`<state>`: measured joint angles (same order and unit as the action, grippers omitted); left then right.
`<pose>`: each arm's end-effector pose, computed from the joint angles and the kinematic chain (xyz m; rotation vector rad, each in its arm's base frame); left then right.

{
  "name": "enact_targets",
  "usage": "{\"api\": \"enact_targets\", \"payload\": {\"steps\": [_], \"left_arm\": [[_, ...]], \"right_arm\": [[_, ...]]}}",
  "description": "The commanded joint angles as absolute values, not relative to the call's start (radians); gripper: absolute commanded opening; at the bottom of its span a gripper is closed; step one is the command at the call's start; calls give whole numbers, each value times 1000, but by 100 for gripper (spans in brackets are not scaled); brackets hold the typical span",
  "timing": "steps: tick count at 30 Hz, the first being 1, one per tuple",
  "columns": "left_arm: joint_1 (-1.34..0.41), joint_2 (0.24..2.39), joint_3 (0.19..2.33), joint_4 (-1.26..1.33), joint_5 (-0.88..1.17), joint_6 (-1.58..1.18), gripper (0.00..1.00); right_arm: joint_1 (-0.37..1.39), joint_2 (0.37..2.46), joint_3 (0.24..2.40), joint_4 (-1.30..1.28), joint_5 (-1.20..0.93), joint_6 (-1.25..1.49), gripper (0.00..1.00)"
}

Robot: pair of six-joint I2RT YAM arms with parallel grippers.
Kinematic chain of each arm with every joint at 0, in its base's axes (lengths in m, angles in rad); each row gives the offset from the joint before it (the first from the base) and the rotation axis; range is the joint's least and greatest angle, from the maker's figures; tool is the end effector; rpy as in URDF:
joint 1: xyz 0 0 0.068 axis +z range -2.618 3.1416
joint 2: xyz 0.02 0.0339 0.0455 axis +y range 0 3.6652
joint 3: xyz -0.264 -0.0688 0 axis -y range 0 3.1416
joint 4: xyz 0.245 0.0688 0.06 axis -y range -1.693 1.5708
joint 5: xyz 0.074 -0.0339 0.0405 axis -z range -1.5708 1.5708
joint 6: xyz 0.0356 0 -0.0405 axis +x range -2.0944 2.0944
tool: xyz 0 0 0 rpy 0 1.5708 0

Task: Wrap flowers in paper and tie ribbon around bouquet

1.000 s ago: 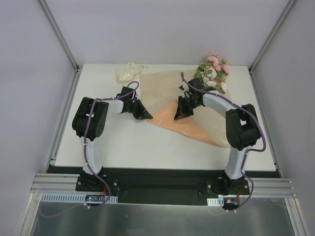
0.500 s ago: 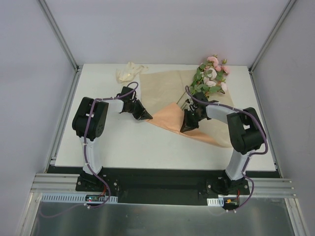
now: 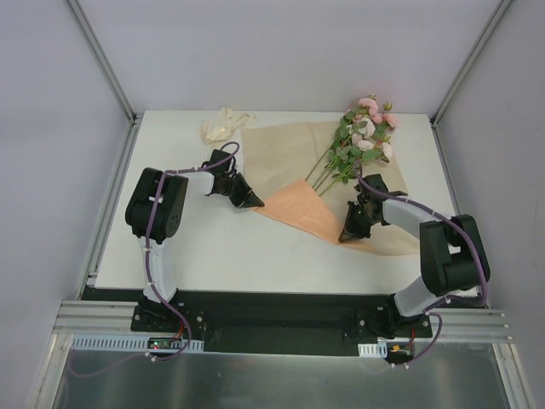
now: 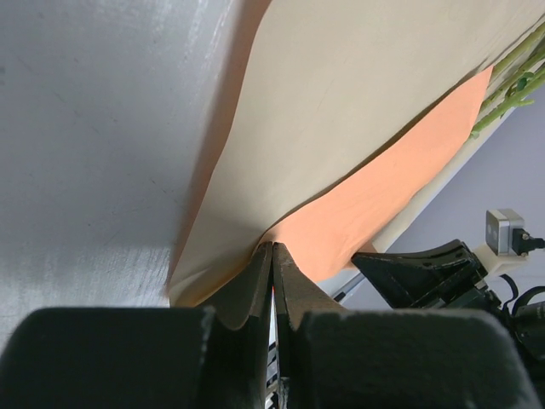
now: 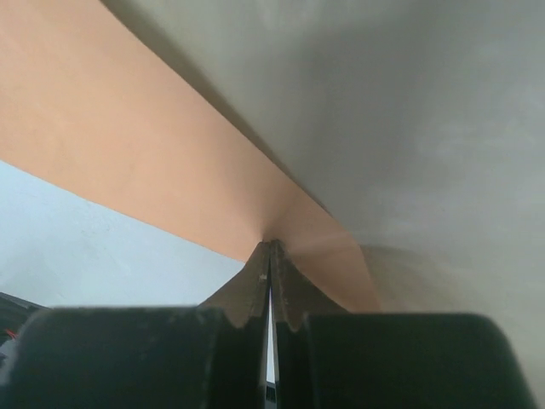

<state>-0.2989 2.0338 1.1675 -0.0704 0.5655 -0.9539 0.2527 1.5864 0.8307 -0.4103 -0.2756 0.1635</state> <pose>0.3804 -0.1372 0.1181 -0.6289 2.6565 -1.1624 0.2747 0.0809 0.1536 -0.2016 2.7552 0.4918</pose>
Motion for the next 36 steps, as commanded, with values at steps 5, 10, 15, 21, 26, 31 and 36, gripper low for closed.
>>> {"api": "enact_targets", "payload": {"steps": [5, 10, 15, 21, 26, 31, 36], "left_arm": [[-288, 2091, 1152, -198, 457, -917, 0], [-288, 2085, 1146, -198, 453, -919, 0], [-288, 2083, 1146, -198, 456, -919, 0], [-288, 2092, 1152, -198, 462, -911, 0], [-288, 2082, 1169, -198, 459, -867, 0], [-291, 2088, 1180, -198, 475, -859, 0], [-291, 2103, 1201, -199, 489, -850, 0]], "right_arm": [[152, 1451, 704, -489, -210, 299, 1], [100, 1419, 677, -558, -152, 301, 1], [9, 1382, 618, -592, -134, 311, 1], [-75, 1278, 574, -615, -109, 342, 2], [-17, 1067, 644, -627, -136, 347, 12], [274, 1145, 894, -499, -204, 224, 61], [451, 1620, 1216, -523, -363, 187, 43]]}}
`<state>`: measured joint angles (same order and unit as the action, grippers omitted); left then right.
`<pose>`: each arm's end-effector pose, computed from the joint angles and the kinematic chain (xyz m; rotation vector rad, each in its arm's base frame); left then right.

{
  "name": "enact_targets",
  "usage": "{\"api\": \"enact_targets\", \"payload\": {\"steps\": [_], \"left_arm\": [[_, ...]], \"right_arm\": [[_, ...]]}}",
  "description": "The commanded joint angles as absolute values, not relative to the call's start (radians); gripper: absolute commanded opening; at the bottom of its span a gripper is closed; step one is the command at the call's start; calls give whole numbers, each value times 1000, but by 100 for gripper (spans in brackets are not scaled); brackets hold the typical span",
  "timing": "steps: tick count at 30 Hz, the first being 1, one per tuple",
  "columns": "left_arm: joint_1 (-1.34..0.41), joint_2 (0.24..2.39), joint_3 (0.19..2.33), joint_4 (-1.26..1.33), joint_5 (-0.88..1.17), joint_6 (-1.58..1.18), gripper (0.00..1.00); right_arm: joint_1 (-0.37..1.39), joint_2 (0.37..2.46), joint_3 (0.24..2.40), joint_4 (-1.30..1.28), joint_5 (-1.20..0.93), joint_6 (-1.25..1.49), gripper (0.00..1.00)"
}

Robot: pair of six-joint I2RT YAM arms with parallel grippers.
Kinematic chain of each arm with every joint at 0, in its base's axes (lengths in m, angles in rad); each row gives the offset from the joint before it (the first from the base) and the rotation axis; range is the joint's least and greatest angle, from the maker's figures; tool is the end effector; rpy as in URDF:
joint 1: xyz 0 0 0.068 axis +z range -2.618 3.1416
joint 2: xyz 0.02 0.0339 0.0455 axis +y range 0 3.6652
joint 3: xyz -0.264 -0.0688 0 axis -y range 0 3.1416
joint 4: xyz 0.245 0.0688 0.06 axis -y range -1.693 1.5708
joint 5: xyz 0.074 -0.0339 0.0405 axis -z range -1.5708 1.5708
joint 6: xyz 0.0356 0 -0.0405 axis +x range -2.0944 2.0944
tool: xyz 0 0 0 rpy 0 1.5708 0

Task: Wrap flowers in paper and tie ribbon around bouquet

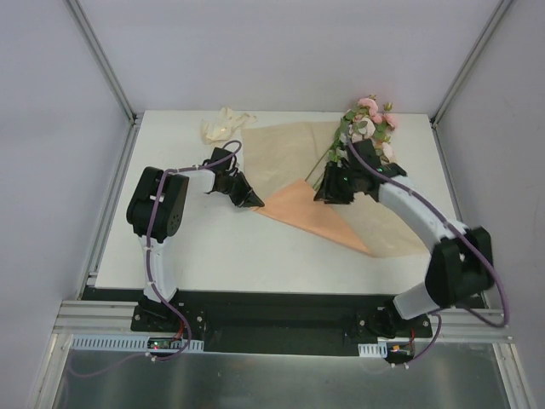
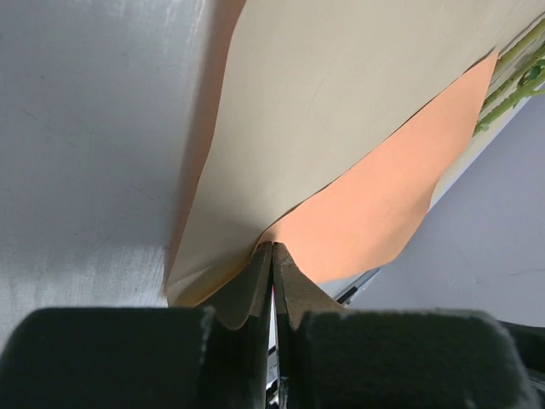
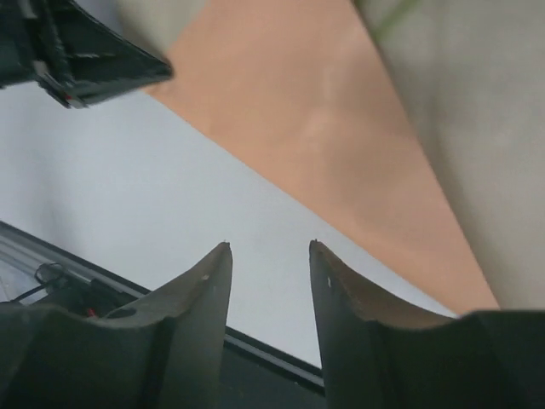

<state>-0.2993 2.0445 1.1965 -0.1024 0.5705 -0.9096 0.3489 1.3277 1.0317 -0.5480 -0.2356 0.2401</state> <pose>0.3841 -0.1387 0.1198 -0.5731 2.6703 -1.1514 0.2607 0.1037 0.2745 -0.2440 2.4471 0.5494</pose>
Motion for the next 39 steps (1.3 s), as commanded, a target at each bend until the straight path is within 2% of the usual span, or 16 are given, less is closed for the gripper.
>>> {"api": "enact_targets", "payload": {"steps": [1, 3, 4, 5, 8, 16, 28, 32, 35, 38, 39], "left_arm": [[-291, 2102, 1203, -199, 495, -841, 0], [-291, 2094, 1212, -199, 506, -818, 0], [-291, 2089, 1215, -201, 509, -799, 0], [-291, 2085, 1215, -201, 508, -793, 0], [-291, 2066, 1215, -202, 509, -779, 0], [-290, 2082, 1224, -206, 522, -787, 0], [-291, 2080, 1221, -201, 534, -770, 0], [-305, 2020, 1241, -199, 538, -733, 0], [-308, 1990, 1267, -198, 564, -726, 0], [-324, 1953, 1284, -198, 578, -704, 12], [-336, 1925, 1288, -198, 578, -692, 21]], "right_arm": [[469, 1667, 1244, -493, -377, 201, 28], [489, 1719, 1276, -459, -373, 219, 14], [488, 1753, 1269, -453, -353, 247, 4], [488, 1764, 1258, -442, -344, 255, 1], [492, 1808, 1204, -397, -390, 273, 1], [482, 1839, 1092, -391, -267, 293, 1], [371, 1602, 988, -433, -221, 232, 1], [354, 1594, 963, -422, -294, 224, 2], [351, 1591, 905, -322, -285, 258, 2], [348, 1637, 899, -314, -265, 262, 2], [347, 1647, 899, -316, -253, 264, 2]]}}
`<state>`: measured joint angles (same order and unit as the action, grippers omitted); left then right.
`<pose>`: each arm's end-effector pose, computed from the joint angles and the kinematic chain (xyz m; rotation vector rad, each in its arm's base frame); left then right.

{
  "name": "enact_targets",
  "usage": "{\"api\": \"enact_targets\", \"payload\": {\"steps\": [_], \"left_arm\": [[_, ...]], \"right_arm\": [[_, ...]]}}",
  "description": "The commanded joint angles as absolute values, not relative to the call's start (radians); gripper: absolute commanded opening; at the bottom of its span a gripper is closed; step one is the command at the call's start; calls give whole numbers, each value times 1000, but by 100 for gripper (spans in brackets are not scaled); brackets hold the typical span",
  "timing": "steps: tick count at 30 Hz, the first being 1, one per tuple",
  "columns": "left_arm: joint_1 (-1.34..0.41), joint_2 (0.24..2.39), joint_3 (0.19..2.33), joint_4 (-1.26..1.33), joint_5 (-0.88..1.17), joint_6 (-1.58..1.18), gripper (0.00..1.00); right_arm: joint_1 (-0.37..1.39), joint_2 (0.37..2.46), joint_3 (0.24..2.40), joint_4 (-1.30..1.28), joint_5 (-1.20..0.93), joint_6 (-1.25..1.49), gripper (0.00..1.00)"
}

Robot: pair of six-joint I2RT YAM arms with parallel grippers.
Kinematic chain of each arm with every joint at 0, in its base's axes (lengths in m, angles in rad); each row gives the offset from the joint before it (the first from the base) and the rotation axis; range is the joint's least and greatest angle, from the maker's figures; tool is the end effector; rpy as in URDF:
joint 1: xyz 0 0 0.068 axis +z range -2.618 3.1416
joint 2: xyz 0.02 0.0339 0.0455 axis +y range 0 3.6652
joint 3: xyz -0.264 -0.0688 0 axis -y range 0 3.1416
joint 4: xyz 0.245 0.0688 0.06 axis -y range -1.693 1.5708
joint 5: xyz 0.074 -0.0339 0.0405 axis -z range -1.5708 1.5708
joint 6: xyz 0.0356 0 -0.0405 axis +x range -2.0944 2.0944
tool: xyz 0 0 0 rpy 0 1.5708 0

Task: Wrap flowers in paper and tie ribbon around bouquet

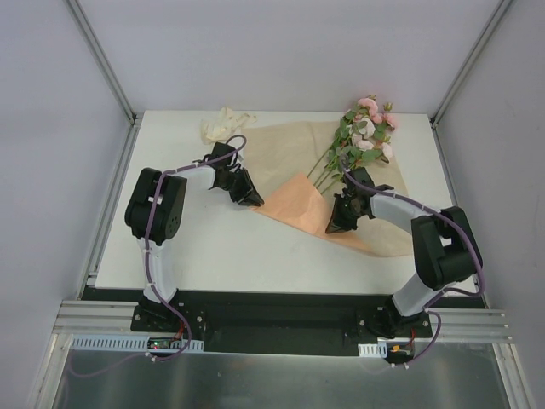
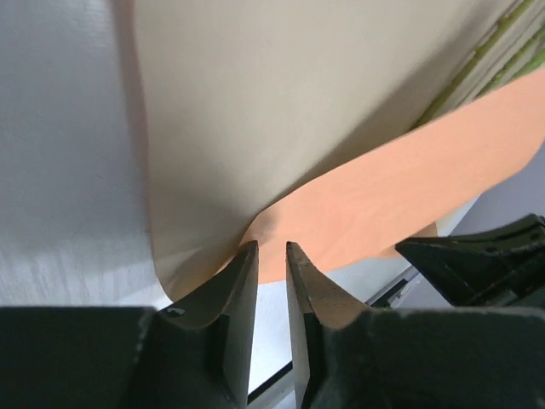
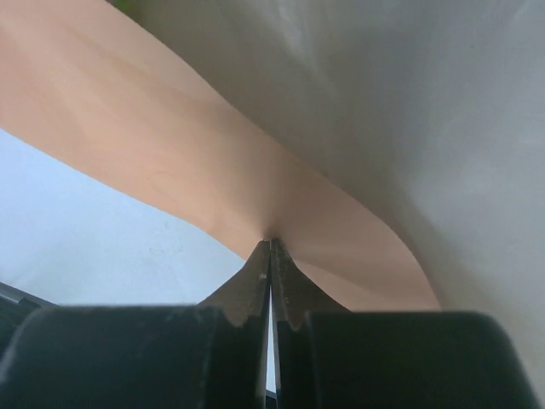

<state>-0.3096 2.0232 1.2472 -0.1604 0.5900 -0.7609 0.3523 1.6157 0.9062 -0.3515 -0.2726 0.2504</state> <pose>0.3880 -0.1449 0.1387 -0.3369 2.6548 -1.1419 0.2873 0.1158 0.1686 -0.2322 2.6723 0.5584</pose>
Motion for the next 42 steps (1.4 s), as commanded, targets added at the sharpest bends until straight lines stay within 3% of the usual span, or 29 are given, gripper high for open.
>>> {"api": "enact_targets", "payload": {"steps": [1, 4, 6, 9, 14, 18, 34, 42], "left_arm": [[-344, 1910, 1292, -198, 575, -684, 25], [-403, 1873, 1319, -195, 548, -657, 38], [-439, 1893, 1344, -180, 538, -666, 40], [-475, 1962, 1377, -131, 560, -704, 34], [-473, 2103, 1425, -127, 506, -732, 6], [-480, 2158, 1433, -129, 472, -747, 0], [-580, 2221, 1373, -114, 518, -894, 0], [-632, 2142, 1187, 77, 538, -1063, 0]], "right_arm": [[344, 1655, 899, -319, -241, 267, 1], [331, 1684, 890, -318, -218, 278, 1], [327, 1684, 888, -311, -212, 278, 1], [313, 1678, 884, -311, -209, 276, 1], [290, 1684, 888, -314, -225, 265, 1], [270, 1680, 884, -316, -235, 261, 1], [186, 1572, 835, -360, -225, 226, 1], [161, 1447, 859, -524, -98, 137, 4]]}}
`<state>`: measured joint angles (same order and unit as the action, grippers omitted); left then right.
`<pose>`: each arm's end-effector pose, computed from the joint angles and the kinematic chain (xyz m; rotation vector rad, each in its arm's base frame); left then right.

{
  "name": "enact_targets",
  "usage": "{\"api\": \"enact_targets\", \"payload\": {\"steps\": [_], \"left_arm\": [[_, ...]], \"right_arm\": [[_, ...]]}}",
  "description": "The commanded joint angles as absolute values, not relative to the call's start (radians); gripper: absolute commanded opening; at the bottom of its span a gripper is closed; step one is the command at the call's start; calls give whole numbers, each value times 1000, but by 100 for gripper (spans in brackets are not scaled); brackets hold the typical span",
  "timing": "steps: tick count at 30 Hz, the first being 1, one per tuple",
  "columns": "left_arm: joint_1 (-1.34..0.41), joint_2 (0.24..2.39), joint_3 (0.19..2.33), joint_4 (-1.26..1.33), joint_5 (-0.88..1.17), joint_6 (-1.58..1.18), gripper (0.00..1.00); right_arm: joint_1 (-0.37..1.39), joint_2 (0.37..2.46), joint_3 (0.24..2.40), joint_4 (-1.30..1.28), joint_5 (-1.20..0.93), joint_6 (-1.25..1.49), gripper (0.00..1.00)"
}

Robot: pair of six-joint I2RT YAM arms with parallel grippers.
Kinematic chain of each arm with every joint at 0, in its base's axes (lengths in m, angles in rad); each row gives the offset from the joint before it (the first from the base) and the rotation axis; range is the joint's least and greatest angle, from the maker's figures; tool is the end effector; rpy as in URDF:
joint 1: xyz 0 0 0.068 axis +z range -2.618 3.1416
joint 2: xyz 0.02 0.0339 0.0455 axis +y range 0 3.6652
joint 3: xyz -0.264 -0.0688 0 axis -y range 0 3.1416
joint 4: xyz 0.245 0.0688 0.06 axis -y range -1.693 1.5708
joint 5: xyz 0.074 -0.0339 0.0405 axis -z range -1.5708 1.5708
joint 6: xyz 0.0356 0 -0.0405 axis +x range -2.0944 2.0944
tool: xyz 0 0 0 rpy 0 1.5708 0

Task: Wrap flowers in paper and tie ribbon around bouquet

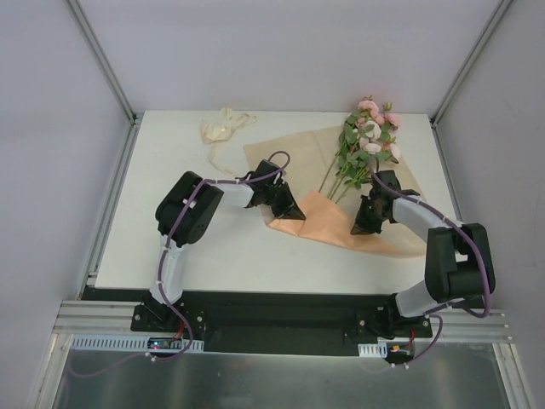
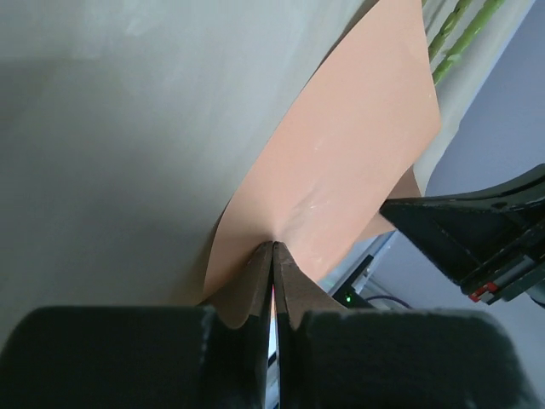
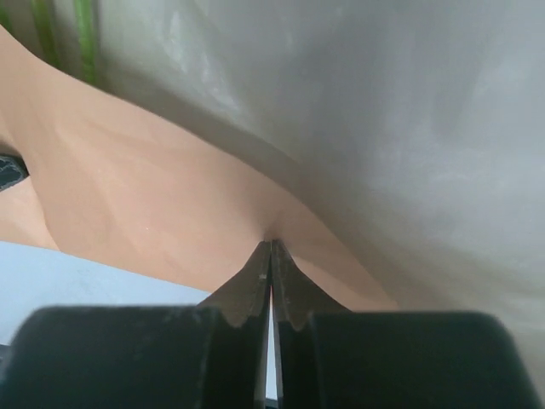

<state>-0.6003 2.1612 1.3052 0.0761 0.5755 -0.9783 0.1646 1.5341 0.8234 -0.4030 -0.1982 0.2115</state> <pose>0.3577 -0.2683 0.1141 -0.1767 2.6701 -1.3406 0.2782 0.0533 0.1652 0.0009 2.7050 0.3817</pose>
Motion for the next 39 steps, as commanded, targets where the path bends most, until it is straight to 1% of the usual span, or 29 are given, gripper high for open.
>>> {"api": "enact_targets", "payload": {"steps": [1, 4, 6, 8, 10, 11, 13, 16, 17, 20, 22, 24, 27, 30, 31, 32, 34, 36, 39], "left_arm": [[-634, 2131, 1169, 110, 534, -1080, 0], [-640, 2100, 1106, 155, 514, -1143, 0], [-641, 2089, 1069, 210, 508, -1189, 0], [-643, 2088, 1042, 267, 506, -1218, 0], [-643, 2091, 1037, 279, 511, -1242, 0], [-643, 2092, 1037, 281, 512, -1249, 0], [-644, 2091, 1029, 287, 514, -1259, 0], [-646, 2077, 1017, 298, 503, -1261, 0], [-646, 2071, 1016, 299, 499, -1258, 0], [-646, 2056, 1012, 302, 508, -1236, 0], [-646, 2037, 1008, 302, 514, -1207, 0], [-646, 2023, 1005, 284, 503, -1171, 0], [-641, 2032, 994, 304, 526, -1192, 0], [-643, 2060, 982, 356, 549, -1227, 0], [-643, 2063, 971, 370, 548, -1233, 0], [-643, 2062, 969, 382, 548, -1236, 0], [-643, 2053, 965, 383, 538, -1236, 0], [-643, 2046, 957, 393, 532, -1238, 0], [-643, 2042, 950, 403, 529, -1242, 0]], "right_arm": [[163, 1434, 871, -575, -68, 124, 5], [187, 1375, 908, -632, -61, 109, 11], [225, 1344, 913, -618, -93, 138, 20], [248, 1348, 868, -488, -237, 182, 27], [285, 1420, 859, -404, -335, 245, 27], [301, 1452, 880, -400, -339, 255, 24], [356, 1508, 897, -384, -299, 268, 20], [399, 1561, 908, -358, -258, 273, 11], [399, 1572, 904, -356, -246, 279, 6], [399, 1608, 893, -347, -200, 294, 1], [399, 1615, 890, -371, -143, 298, 1], [400, 1611, 893, -379, -133, 282, 1], [432, 1562, 905, -374, -133, 262, 2], [497, 1526, 945, -377, -114, 290, 5], [514, 1523, 972, -377, -100, 299, 9], [528, 1528, 983, -377, -91, 307, 12], [543, 1560, 1006, -376, -77, 333, 14], [541, 1600, 1058, -373, -87, 334, 14], [543, 1692, 1138, -374, -112, 325, 9]]}}
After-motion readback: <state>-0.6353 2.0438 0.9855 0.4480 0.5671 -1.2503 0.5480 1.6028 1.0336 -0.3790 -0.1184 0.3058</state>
